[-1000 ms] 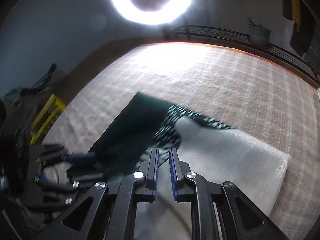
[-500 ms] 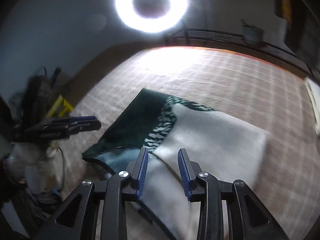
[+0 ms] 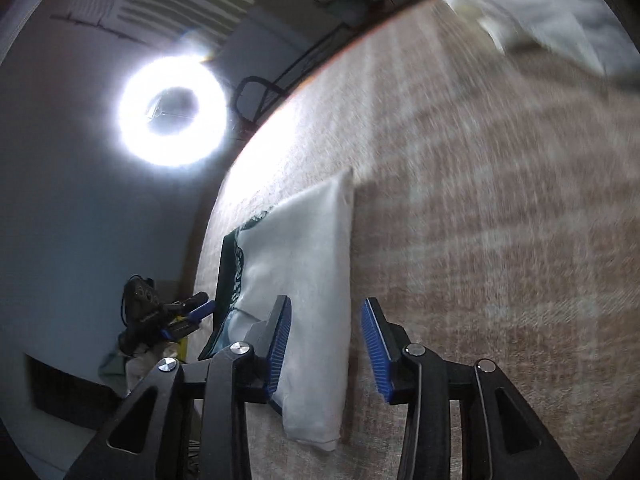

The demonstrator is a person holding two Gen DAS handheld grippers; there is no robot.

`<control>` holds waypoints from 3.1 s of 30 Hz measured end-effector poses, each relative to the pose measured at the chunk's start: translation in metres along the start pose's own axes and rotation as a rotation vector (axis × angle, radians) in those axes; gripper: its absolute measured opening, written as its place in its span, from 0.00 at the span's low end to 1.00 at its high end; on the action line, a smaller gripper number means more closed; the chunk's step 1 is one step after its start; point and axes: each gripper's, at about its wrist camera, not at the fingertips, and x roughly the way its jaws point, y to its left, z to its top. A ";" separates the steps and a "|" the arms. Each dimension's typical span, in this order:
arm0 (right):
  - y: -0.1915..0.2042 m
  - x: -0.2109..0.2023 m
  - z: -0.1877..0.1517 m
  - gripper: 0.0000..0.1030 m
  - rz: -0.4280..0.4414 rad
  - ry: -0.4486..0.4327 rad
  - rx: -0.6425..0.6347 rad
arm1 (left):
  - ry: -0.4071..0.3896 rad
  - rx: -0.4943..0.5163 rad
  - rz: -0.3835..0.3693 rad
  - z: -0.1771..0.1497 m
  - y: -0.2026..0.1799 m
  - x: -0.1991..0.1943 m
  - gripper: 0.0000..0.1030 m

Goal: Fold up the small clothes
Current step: 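Close the left tool on the green edge while the right tool grips the white edge, then lift the folded shirt with both tools and carry it toward the bed's end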

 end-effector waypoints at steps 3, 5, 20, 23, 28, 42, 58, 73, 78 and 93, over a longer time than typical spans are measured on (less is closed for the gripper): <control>-0.003 0.010 0.001 0.36 -0.009 0.024 -0.004 | 0.006 0.002 -0.012 0.004 0.000 0.004 0.45; -0.005 0.018 0.001 0.36 -0.004 0.035 0.006 | 0.011 0.005 -0.025 0.007 0.000 0.006 0.45; -0.014 0.035 0.004 0.32 0.090 0.031 0.052 | 0.032 -0.003 -0.083 0.017 -0.010 0.022 0.45; -0.009 0.040 0.002 0.28 0.096 0.038 0.045 | 0.027 -0.008 -0.084 0.018 -0.016 0.026 0.45; -0.001 0.050 -0.003 0.21 0.100 0.044 0.044 | 0.032 0.002 -0.069 0.020 -0.024 0.035 0.30; 0.050 0.043 -0.009 0.01 -0.070 0.014 -0.129 | -0.050 0.155 0.059 0.007 -0.065 0.027 0.02; 0.024 0.039 -0.009 0.22 -0.085 0.001 -0.036 | -0.023 0.153 0.110 0.003 -0.053 0.042 0.02; 0.088 0.020 -0.008 0.00 -0.183 -0.065 -0.272 | -0.132 0.240 0.113 -0.002 -0.087 0.006 0.02; 0.094 0.003 -0.007 0.00 -0.201 -0.091 -0.306 | -0.147 0.290 0.105 -0.007 -0.105 -0.003 0.02; 0.066 -0.091 0.021 0.00 -0.314 -0.208 -0.323 | -0.129 0.434 0.004 -0.004 -0.226 0.041 0.02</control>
